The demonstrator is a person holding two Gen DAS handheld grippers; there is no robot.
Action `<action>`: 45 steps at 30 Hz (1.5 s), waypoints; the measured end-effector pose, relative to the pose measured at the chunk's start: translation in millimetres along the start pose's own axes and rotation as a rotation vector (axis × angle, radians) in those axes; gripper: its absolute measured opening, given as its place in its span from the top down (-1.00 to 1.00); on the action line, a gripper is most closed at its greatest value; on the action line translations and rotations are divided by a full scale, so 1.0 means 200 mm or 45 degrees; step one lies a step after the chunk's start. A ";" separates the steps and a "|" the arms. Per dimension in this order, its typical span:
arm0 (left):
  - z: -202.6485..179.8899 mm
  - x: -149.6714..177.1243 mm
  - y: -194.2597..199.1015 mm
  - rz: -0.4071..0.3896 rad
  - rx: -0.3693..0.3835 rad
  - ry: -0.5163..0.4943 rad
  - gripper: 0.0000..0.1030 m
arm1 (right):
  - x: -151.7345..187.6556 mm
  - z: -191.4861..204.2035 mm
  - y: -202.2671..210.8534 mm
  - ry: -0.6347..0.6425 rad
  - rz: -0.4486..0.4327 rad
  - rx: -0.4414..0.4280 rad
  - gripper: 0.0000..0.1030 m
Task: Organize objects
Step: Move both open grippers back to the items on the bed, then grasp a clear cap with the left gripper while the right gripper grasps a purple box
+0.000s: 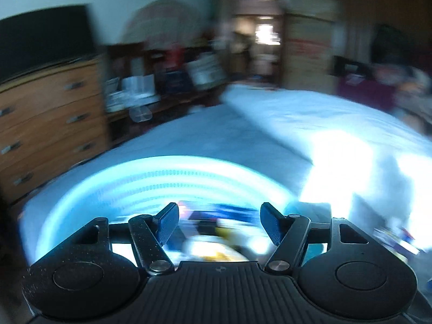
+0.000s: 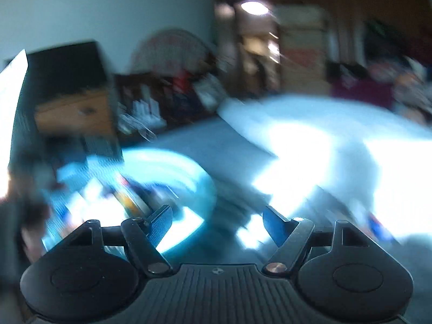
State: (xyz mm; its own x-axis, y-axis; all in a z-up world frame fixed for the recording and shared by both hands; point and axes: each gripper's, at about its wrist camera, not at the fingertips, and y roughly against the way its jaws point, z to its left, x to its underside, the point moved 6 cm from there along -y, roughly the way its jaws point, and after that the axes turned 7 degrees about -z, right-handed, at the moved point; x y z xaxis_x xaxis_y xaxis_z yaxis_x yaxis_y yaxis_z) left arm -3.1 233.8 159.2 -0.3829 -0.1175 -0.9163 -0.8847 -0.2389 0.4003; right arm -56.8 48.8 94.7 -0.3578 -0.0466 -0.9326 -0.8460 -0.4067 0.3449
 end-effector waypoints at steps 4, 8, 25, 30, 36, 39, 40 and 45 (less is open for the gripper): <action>-0.44 0.13 0.00 0.029 0.290 -0.130 -0.49 | 0.32 -0.32 0.17 -0.064 0.147 0.158 -0.44; -0.82 0.39 -0.16 0.126 0.512 -0.240 -0.49 | 0.50 -0.59 0.31 -0.143 0.202 0.278 -0.42; -1.39 0.75 -0.74 0.214 0.531 -0.191 -0.35 | 0.66 -1.14 0.33 -0.268 0.205 0.424 -0.42; -1.37 0.74 -0.73 0.230 0.526 -0.171 0.21 | 0.62 -1.16 0.27 -0.274 0.180 0.413 -0.28; -1.17 0.76 -0.63 0.212 0.446 -0.148 0.21 | 0.34 -1.22 -0.03 -0.166 0.037 0.297 -0.29; -1.13 0.78 -0.62 0.212 0.453 -0.141 0.21 | 0.21 -1.27 -0.33 -0.030 0.018 0.212 -0.26; -1.12 0.79 -0.62 0.209 0.455 -0.143 0.21 | 0.19 -1.29 -0.44 0.005 0.033 0.212 -0.23; -1.13 0.81 -0.63 0.187 0.458 -0.160 0.20 | 0.21 -1.41 -0.87 0.050 0.243 0.165 0.13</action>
State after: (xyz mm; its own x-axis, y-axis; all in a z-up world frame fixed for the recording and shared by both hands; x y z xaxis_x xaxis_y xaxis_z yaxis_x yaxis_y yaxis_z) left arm 106.3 26.4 -36.7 -0.5222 -0.0016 -0.8528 -0.8461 0.1264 0.5178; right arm 186.3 -139.6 -35.2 -0.5029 -0.1481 -0.8516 -0.8089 -0.2667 0.5240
